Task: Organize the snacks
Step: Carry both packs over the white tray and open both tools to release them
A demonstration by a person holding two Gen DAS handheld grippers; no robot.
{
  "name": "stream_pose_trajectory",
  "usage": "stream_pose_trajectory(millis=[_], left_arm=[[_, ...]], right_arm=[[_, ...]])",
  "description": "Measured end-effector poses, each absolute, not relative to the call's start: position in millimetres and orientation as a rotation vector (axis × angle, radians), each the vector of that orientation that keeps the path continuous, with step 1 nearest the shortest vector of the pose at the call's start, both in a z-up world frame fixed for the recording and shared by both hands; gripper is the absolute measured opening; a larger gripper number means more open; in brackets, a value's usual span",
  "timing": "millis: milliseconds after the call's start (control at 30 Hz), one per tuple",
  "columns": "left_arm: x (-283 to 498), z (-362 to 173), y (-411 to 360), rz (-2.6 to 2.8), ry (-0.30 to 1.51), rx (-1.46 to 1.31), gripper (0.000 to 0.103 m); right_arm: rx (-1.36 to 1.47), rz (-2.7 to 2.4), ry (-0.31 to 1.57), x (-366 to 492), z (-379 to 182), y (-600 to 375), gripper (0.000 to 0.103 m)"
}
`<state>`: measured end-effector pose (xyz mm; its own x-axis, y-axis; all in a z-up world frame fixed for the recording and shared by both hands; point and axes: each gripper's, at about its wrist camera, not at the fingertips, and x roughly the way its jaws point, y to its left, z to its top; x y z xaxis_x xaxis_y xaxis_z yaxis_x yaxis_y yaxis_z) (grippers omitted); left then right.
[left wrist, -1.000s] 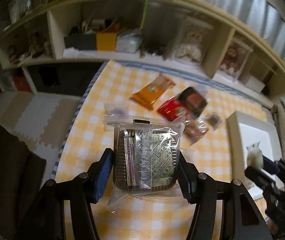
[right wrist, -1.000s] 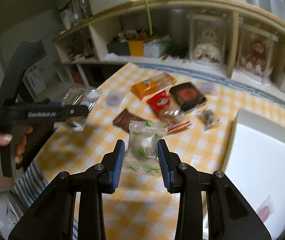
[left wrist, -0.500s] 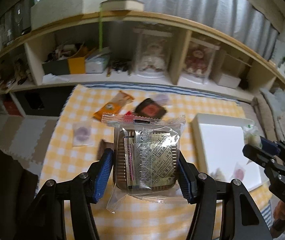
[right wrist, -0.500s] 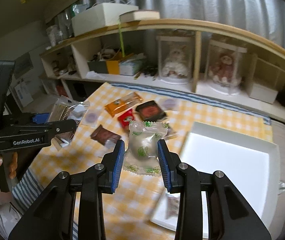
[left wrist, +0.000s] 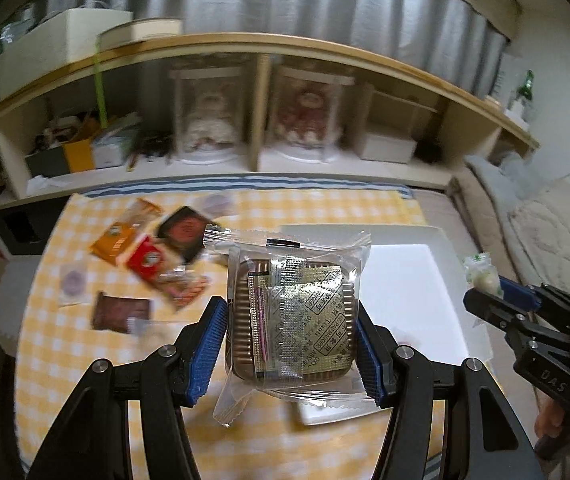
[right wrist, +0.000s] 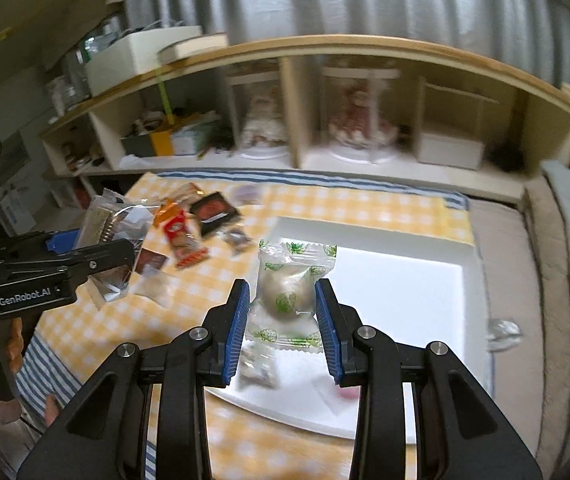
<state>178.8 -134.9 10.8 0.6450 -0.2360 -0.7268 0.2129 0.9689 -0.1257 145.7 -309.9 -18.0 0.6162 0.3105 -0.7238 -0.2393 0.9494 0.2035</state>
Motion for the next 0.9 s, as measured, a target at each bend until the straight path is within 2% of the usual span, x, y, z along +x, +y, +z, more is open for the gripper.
stream_pose_trajectory(millis=[333, 900], left_arm=[[215, -33, -213, -0.383, 0.911, -0.066, 0.058], [289, -165, -325, -0.597, 1.130, -0.251, 0.058]], right_arm=[[0.136, 0.214, 0.892, 130, -35, -390, 0.035], [0.171, 0.105, 0.986, 115, -88, -473, 0.035]])
